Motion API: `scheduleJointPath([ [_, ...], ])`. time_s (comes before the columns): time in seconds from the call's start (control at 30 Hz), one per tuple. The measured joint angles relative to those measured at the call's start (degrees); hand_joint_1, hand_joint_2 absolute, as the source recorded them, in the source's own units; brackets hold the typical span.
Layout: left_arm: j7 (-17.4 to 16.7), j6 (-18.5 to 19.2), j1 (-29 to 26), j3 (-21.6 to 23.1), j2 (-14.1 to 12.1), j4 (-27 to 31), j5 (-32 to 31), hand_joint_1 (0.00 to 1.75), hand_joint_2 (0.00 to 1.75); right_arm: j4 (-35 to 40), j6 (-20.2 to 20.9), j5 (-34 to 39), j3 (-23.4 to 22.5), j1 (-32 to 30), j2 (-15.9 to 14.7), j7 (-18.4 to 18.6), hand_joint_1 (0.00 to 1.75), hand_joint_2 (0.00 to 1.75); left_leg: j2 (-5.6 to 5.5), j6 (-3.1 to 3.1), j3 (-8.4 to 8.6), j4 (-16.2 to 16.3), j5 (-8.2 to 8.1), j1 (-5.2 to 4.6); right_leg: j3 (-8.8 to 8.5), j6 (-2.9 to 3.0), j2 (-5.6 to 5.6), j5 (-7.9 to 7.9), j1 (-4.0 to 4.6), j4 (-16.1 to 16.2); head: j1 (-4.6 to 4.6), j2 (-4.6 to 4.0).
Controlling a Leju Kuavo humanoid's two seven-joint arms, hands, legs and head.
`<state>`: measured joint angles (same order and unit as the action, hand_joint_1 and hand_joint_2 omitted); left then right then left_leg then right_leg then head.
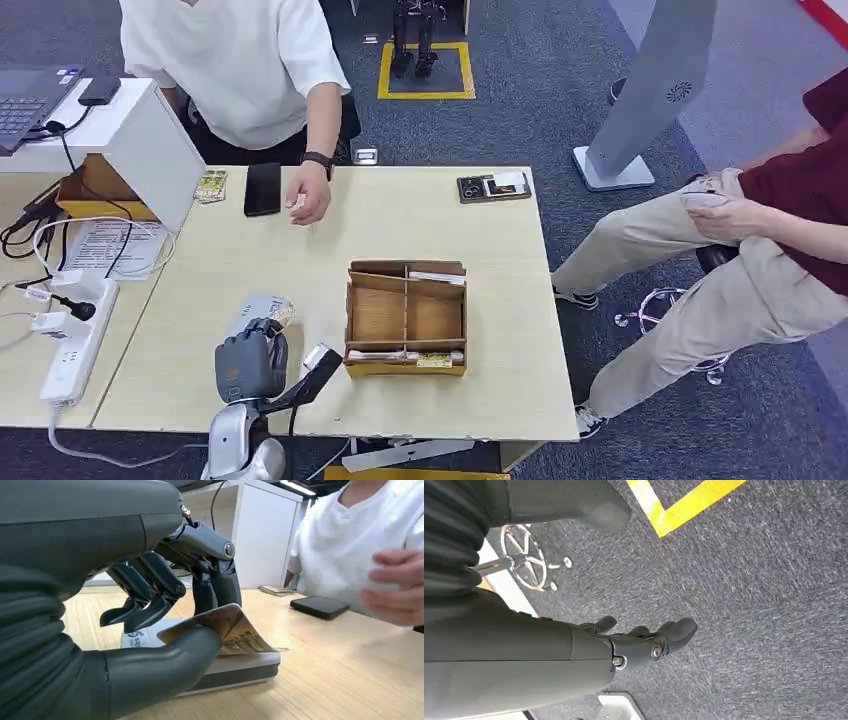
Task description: Pass the card to the sensor for recognition and then transmit it.
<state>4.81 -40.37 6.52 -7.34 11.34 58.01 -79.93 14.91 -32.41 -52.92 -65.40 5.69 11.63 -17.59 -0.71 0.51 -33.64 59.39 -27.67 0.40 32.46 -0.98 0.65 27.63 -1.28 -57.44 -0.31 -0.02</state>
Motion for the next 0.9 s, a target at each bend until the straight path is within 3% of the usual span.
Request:
scheduleJointPath([
  [0.3, 0.90, -0.02, 0.00, 0.26, 0.04, -0.02, 1.99, 1.75, 1.75, 0.00, 0.00, 0.11, 0.00, 0.00, 0.00, 0.00, 0.00, 1.75, 0.00, 0.00, 0.01, 0.00, 0.00, 0.00, -0.02, 0.00, 0.00, 0.00, 0.00, 0.00, 0.00, 0.00],
  [0.37, 5.65, -0.09, 0.02, -0.29, 0.69, 0.61, 5.87, 1.75, 1.75, 0.00, -0.22, 0.17, 0.00, -0.01, 0.00, 0.00, 0.00, 1.75, -0.01, 0.00, 0.02, 0.00, 0.01, 0.00, -0.01, 0.00, -0.01, 0.00, 0.00, 0.00, 0.00, 0.00],
  [0.43, 16.78, -0.13, 0.62, -3.40, 2.93, 3.44, 16.08, 1.75, 1.75, 0.00, -0.55, 0.13, 0.00, 0.00, 0.00, 0.02, 0.00, 1.75, -0.01, 0.02, -0.01, 0.01, 0.03, 0.01, 0.02, 0.00, -0.01, -0.01, 0.00, 0.00, 0.04, 0.00],
  [0.47, 19.70, -0.13, 0.96, -4.35, 3.39, 4.57, 19.40, 1.75, 1.75, 0.00, -0.61, 0.09, 0.00, 0.07, 0.00, 0.02, 0.00, 1.75, 0.03, 0.02, 0.02, 0.01, 0.02, 0.03, 0.02, 0.05, 0.03, -0.05, 0.02, 0.00, 0.31, 0.00],
  [0.5, 20.42, -0.11, 1.46, -5.01, 3.59, 5.75, 20.90, 1.75, 1.75, 0.00, -0.63, 0.07, 0.00, 0.05, 0.00, 0.02, 0.00, 1.75, 0.07, 0.02, 0.02, 0.02, 0.02, 0.01, 0.05, 0.07, 0.09, -0.07, 0.01, 0.00, 0.22, 0.00],
  [0.63, 18.06, 0.00, 3.08, -5.01, 3.89, 9.36, 24.10, 1.75, 1.75, 0.00, -0.70, -0.11, 0.00, 0.09, 0.00, 0.20, 0.00, 1.75, 0.06, 0.01, 0.02, 0.02, 0.03, 0.01, 0.06, 0.08, 0.08, -0.07, 0.01, 0.00, 0.15, 0.00],
  [0.9, 18.23, 0.00, 6.30, -5.07, 4.24, 12.50, 27.50, 1.75, 1.75, 0.00, -0.81, -0.90, 0.18, 0.23, 0.00, 0.90, 0.00, 1.75, 0.04, 0.02, -0.04, 0.02, 0.03, 0.01, 0.07, 0.07, 0.06, -0.06, 0.01, 0.00, 0.15, 0.00],
])
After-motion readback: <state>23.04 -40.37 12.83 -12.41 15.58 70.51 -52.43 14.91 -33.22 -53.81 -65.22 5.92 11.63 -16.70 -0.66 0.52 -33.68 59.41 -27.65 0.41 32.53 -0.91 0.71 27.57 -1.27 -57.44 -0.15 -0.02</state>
